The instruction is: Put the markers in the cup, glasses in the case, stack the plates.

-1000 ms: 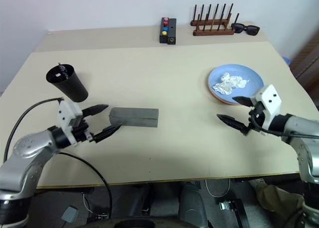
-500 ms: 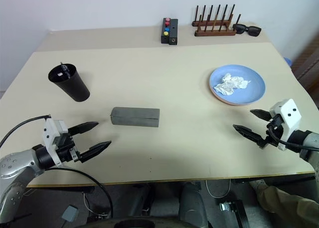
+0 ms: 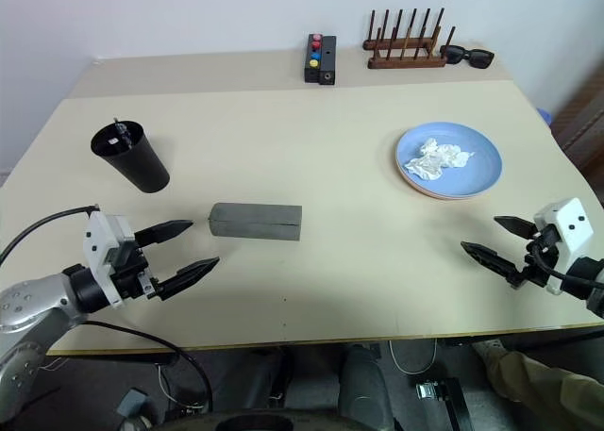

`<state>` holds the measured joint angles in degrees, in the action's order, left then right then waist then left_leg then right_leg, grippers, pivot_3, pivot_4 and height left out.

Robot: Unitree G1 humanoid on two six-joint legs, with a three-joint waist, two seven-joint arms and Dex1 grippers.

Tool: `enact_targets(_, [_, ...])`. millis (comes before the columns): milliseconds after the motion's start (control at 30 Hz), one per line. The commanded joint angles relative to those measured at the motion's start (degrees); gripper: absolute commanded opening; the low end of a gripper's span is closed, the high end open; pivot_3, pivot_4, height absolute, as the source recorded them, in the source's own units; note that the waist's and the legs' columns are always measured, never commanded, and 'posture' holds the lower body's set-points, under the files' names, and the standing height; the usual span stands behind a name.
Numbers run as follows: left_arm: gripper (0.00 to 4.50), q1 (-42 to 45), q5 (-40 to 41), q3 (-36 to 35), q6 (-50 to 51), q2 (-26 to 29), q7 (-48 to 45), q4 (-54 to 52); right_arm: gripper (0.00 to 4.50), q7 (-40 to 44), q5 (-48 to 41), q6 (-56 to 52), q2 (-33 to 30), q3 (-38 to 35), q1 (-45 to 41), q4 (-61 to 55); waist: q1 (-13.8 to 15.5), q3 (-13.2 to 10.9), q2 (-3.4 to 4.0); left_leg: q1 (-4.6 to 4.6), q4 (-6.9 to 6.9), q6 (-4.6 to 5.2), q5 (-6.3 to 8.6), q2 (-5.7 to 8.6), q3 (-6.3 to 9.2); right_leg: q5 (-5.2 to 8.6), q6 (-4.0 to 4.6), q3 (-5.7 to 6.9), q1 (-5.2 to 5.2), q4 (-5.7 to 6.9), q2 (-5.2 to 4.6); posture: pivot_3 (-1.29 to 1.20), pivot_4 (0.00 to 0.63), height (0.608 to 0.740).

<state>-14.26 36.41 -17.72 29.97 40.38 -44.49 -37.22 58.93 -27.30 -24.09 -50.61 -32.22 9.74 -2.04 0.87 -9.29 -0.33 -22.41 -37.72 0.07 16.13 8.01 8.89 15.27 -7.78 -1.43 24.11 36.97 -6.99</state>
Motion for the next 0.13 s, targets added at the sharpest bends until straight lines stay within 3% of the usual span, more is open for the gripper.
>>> enact_targets(33, [4.50,0.1,0.8,-1.5,-0.5,0.4,0.0,-1.1,4.48,-0.2,-1.3,0.2,-0.6,-2.5,0.1,-2.4,0.0,0.0,0.00,0.00,0.00,0.00,0.00,0.00,0.00,0.00,0.00,0.00,-0.01,0.00,0.00,0.00,0.150,0.740])
enact_targets(133, [4.50,-0.4,-0.4,-0.9,-2.1,0.4,-0.9,0.2,4.48,-1.2,-1.7,-0.2,-0.2,-1.0,-1.4,-3.4,0.0,0.0,0.02,0.01,0.00,0.00,0.00,0.00,-0.02,0.00,0.00,0.00,-0.02,0.00,-0.01,0.00,0.150,0.740])
